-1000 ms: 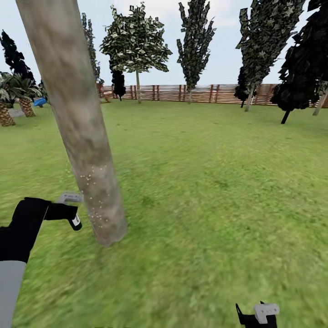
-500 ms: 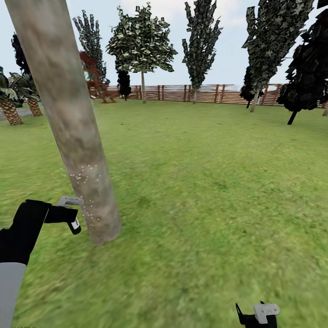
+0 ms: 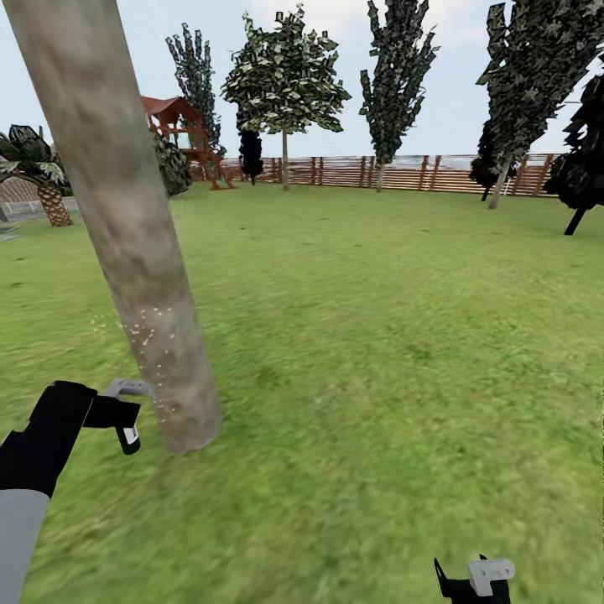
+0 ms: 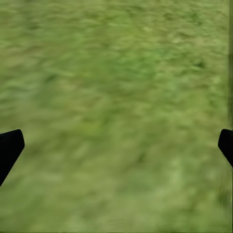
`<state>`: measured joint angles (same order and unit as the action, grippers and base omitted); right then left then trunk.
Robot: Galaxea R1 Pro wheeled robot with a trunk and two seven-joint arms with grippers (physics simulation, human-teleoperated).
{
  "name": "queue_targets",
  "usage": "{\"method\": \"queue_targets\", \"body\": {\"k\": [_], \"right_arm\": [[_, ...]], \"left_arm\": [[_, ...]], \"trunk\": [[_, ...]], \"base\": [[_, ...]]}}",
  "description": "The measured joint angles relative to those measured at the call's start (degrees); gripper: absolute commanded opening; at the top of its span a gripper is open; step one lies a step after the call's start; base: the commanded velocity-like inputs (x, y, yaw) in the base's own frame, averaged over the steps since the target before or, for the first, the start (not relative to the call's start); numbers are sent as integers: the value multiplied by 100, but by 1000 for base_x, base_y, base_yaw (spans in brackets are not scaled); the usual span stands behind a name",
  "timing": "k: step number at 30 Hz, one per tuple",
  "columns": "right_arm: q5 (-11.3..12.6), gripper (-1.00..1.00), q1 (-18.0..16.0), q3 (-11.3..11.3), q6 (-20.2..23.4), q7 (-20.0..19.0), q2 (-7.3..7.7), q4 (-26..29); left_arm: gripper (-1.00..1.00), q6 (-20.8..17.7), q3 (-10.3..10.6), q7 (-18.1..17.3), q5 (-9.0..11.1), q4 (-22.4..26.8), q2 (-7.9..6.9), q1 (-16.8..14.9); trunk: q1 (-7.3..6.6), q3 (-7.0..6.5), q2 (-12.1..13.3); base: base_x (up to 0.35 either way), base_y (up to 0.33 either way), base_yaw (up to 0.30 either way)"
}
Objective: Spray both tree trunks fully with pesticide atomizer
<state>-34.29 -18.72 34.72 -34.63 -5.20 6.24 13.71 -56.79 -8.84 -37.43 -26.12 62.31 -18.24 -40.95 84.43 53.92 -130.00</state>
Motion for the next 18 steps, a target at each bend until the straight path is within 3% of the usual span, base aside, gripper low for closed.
{"method": "queue_targets", "body": {"k": [4, 18], "right_arm": [[-4, 100, 0, 0, 0, 1, 0, 0], [-7, 100, 0, 0, 1, 0, 0, -3]], "left_arm": [[-100, 0, -3, 0, -9, 0, 2, 0], [-100, 0, -12, 0, -16, 0, -4, 0]], "trunk": [[0, 0, 0], [0, 0, 0]], "base": [[122, -256, 126], [146, -248, 263]]}}
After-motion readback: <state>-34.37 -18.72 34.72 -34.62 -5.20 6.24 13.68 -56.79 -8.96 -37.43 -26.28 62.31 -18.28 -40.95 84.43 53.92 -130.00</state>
